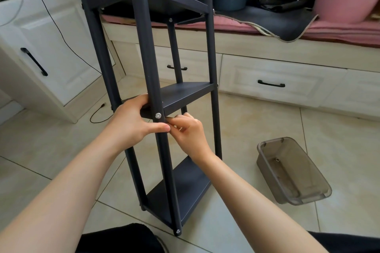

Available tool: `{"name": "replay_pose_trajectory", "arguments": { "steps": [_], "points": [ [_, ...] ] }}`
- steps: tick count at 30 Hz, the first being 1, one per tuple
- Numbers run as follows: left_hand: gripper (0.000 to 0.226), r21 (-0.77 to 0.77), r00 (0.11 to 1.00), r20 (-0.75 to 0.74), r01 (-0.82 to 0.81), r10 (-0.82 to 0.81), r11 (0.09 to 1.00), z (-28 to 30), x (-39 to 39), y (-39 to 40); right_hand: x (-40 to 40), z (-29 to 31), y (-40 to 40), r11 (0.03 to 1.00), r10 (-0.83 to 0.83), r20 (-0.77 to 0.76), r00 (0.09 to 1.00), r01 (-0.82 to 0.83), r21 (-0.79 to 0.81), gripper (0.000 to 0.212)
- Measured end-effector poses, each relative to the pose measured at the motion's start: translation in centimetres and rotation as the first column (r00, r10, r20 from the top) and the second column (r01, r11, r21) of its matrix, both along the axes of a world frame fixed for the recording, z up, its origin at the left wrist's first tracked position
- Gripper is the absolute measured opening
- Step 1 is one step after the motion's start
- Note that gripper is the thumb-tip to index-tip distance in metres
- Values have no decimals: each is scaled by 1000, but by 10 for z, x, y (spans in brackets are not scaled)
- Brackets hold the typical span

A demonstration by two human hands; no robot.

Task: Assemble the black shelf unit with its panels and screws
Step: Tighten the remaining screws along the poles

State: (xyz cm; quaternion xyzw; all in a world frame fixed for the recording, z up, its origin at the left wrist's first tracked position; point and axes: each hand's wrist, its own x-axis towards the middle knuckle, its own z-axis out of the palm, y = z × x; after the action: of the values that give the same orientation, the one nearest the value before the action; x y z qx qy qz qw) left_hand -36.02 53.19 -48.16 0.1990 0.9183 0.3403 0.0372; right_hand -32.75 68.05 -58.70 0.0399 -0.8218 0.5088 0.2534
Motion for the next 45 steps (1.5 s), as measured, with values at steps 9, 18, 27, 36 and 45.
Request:
{"name": "replay_pose_trajectory", "arguments": {
  "steps": [9,18,27,36,45],
  "points": [
    [67,5,1000,-13,-16,17,1000,-4,-4,-2,-19,-17,-21,992,-124,-129,984,119,-46,8],
    [64,1,1000,-12,-24,24,1000,-2,-6,4,-29,-21,-20,990,-141,-176,974,134,-51,9],
    [71,-53,1000,-7,-24,24,998,2,-1,15,5,-2,39,995,95,80,992,-97,20,17],
    [65,-46,1000,-5,-15,15,999,3,6,25,27,54,132,890,103,734,672,-392,234,16],
    [51,-48,979,-185,78,-86,996,-2,36,79,85,62,240,889,-139,792,594,-278,364,15]
  ]
}}
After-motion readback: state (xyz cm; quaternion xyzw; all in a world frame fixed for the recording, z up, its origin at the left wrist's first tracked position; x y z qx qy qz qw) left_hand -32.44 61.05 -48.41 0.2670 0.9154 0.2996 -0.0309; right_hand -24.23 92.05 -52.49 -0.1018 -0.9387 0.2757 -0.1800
